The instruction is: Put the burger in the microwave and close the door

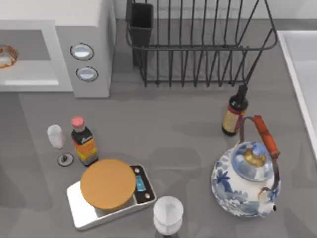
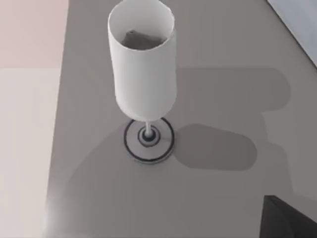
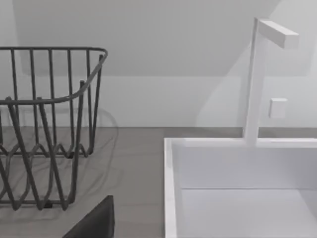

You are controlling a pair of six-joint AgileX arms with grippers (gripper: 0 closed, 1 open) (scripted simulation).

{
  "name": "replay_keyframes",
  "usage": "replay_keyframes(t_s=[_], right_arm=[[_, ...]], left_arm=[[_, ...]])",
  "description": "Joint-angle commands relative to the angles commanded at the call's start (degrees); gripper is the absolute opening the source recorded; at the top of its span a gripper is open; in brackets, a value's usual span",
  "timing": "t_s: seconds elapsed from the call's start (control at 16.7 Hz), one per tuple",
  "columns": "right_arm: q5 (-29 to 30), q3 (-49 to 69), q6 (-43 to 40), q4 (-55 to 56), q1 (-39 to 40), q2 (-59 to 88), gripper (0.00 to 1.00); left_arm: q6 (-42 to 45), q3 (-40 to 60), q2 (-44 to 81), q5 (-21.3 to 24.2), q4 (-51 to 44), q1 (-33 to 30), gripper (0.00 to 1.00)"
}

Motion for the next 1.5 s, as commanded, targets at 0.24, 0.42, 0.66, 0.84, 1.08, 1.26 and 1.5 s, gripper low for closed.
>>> replay_keyframes(t_s=[0.24, 0.42, 0.66, 0.84, 1.08, 1.26, 1.5], right_arm=[[0.0, 0.0, 0.0, 0.0, 0.0, 0.0, 1.0], [0.0, 0.0, 0.0, 0.0, 0.0, 0.0, 1.0], [0.0, 0.0, 0.0, 0.0, 0.0, 0.0, 1.0], [0.0, 0.0, 0.0, 0.0, 0.0, 0.0, 1.0], [0.0, 0.0, 0.0, 0.0, 0.0, 0.0, 1.0], [0.0, 0.0, 0.0, 0.0, 0.0, 0.0, 1.0], [0.0, 0.0, 0.0, 0.0, 0.0, 0.0, 1.0]], left_arm=[[-1.49, -1.2, -1.79, -1.01, 0.69, -0.9, 0.0], [-5.62, -5.15, -6.75, -3.54, 2.51, -5.75, 0.0], [-12.56, -12.05, -14.13, -7.86, 4.87, -13.37, 0.0], [-16.01, -15.57, -17.43, -9.99, 5.85, -16.86, 0.0], [-15.61, -14.25, -17.46, -11.7, 6.26, -16.55, 0.0], [-17.39, -15.0, -18.33, -13.4, 6.14, -18.44, 0.0], [-22.02, -16.61, -21.0, -17.82, 6.17, -25.18, 0.0]])
